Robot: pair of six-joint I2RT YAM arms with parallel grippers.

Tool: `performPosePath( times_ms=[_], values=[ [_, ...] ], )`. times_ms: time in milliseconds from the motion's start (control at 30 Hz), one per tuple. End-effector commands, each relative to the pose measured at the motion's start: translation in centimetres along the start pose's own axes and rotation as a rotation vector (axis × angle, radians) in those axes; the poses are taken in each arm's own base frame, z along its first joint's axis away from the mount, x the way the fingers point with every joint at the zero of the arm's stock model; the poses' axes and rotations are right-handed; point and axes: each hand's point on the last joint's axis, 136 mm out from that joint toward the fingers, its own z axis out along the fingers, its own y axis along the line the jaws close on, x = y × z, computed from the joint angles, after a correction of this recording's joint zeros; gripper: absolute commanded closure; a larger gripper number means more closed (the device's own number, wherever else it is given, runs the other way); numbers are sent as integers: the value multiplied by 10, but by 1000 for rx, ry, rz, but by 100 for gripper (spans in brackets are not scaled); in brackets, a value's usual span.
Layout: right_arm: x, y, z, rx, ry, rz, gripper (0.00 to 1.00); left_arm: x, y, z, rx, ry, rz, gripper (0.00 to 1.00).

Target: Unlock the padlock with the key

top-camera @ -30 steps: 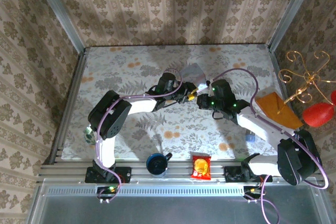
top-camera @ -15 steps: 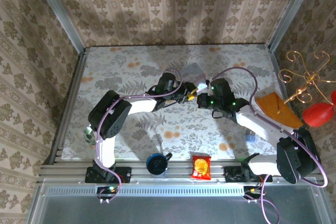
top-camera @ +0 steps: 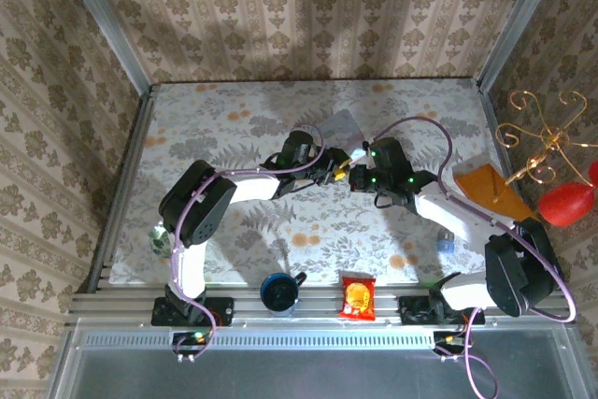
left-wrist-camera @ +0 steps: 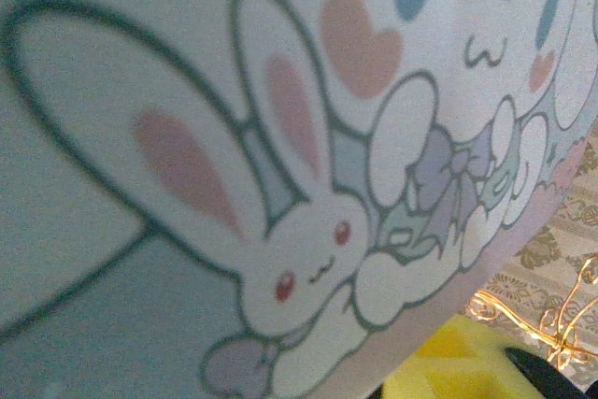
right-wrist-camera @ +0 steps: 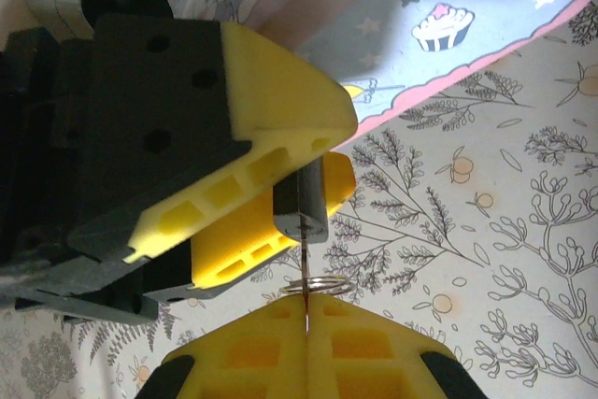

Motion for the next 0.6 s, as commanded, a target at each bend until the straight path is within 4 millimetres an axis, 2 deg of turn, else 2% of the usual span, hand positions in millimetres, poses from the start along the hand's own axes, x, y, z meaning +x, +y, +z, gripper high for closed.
performPosePath(
  times_ms=[0, 133, 333, 433, 567],
  values=[
    [-32, 14, -7, -31, -127, -16, 100, 24, -1, 7, 7, 95, 5, 100],
    [-39, 17, -7, -42, -151, -20, 98, 25, -2, 7, 13, 98, 6, 100],
    [-26, 7, 14, -15, -98, -12, 93, 26, -3, 7, 18, 98, 9, 100],
    [-24, 4, 8, -7, -99, -18, 90, 22, 0, 5, 12, 82, 3, 100],
    [-30, 2, -18, -36, -130, -24, 85, 13, 5, 4, 8, 58, 1, 100]
  ],
)
